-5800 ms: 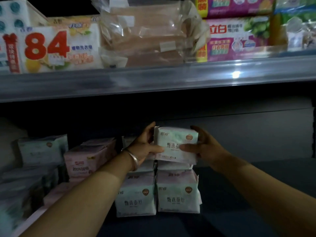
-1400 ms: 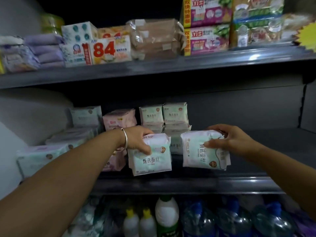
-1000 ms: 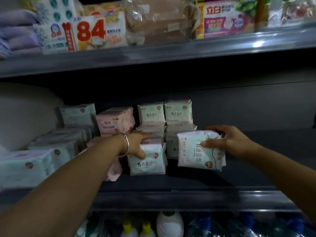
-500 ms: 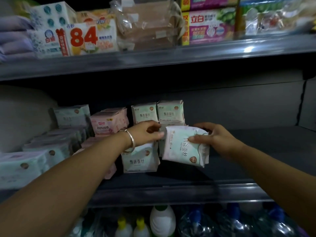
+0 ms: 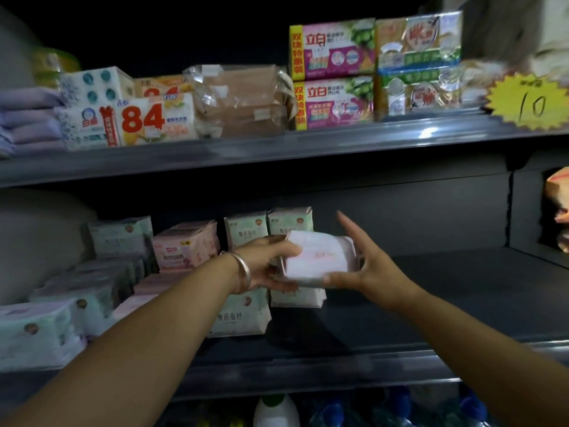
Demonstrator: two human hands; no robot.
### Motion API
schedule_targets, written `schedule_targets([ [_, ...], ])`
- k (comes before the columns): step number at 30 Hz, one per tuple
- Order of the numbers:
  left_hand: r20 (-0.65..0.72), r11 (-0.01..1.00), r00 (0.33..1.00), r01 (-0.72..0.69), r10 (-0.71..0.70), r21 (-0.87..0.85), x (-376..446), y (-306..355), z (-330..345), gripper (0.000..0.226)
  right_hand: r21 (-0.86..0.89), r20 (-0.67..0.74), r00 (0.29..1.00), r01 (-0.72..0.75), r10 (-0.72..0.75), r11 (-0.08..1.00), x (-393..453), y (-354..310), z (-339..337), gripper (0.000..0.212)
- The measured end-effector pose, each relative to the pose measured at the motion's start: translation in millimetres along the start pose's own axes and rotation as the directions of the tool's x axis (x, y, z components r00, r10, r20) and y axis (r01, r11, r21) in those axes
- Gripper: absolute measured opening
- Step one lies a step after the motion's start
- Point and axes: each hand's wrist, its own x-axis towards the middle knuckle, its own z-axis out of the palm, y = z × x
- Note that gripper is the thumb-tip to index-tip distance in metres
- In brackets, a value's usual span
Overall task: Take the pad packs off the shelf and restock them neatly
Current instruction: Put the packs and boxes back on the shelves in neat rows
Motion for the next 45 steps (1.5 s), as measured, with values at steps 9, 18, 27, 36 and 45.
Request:
schedule_targets([
  [9,0.132,0.949,0.944,-0.311,0.301,0.058,5,-12,-2,0.095,0.363,0.118,0.859,-0.504,0.498,0.784,5,13,-9,0.043],
  [18,0.113,0.994,0.990,-0.093,0.087,0.050,9,-23,-8,0.113,0.508,-0.063,0.923,-0.298,0.379,0.808,11,18,1,0.044],
  [27,-0.172,0.945,0.938,-0.270,0.301,0.183,12,-4,4,0.066,0.064,-0.002,0.941,-0.337,0.338,0.939,12,10,7,0.082],
  [36,0.082,0.761,0.957,-0.272,0.278,0.589,12,-10,15,0.087,-0.324,0.084,0.940,-0.289,0.331,0.901,20,9,17,0.063],
  [45,-0.131,0.686,0.843,-0.323,0.521,0.653,13,-50,-24,0.032,-0.042,-0.110,0.881,-0.466,0.459,0.884,19,87,44,0.070],
])
